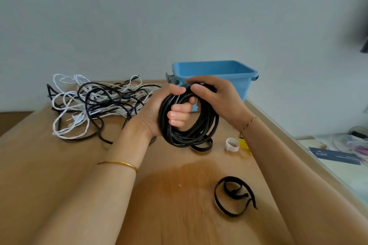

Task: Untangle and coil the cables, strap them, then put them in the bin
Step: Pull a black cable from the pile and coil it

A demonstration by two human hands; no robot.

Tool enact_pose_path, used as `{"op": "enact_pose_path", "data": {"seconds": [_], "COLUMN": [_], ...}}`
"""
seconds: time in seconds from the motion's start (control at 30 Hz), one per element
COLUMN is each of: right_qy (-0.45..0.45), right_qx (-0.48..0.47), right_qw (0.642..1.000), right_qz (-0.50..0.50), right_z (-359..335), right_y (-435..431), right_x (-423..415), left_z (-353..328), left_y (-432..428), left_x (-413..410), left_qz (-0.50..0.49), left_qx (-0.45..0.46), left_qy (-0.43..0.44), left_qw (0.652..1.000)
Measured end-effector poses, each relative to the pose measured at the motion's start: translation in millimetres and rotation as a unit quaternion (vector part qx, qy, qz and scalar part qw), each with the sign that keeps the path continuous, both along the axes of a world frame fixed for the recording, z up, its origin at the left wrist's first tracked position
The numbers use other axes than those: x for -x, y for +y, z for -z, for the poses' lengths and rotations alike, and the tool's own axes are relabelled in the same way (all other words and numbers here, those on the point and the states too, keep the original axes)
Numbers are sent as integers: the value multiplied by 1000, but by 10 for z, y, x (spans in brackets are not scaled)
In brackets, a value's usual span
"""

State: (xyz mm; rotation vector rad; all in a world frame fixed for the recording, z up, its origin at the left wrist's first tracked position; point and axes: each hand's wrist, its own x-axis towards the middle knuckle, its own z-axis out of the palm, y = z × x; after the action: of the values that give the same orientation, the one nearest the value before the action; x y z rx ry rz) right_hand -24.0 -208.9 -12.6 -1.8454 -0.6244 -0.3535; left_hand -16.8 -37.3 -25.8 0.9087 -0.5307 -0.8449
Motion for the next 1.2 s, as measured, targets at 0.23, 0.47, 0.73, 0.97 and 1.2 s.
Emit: {"op": "enact_pose_path", "data": {"seconds": [0.23,0.47,0.73,0.97,1.2], "right_qy": [-2,15,54,-61,279], "right_qx": [-12,-17,17,239,616], "right_qw": [1000,996,995,932,732], "right_qz": [17,84,87,266,-81], "right_z": [41,27,117,-280,-10], "right_y": [-54,-114,-117,-237,-188], "right_x": [-215,-276,-257,29,631], "left_z": [-7,-139,-23,22,-7], "left_y": [-47,-263,-350,-293,-329], "left_x": [-71,-87,-139,-122,-100], "left_qz": [-139,-337,-400,-393,-409], "left_qx": [-89,-215,-244,-262,-253], "left_qy": [-21,-192,-175,-189,-193], "left_qw": [986,896,866,861,855]}}
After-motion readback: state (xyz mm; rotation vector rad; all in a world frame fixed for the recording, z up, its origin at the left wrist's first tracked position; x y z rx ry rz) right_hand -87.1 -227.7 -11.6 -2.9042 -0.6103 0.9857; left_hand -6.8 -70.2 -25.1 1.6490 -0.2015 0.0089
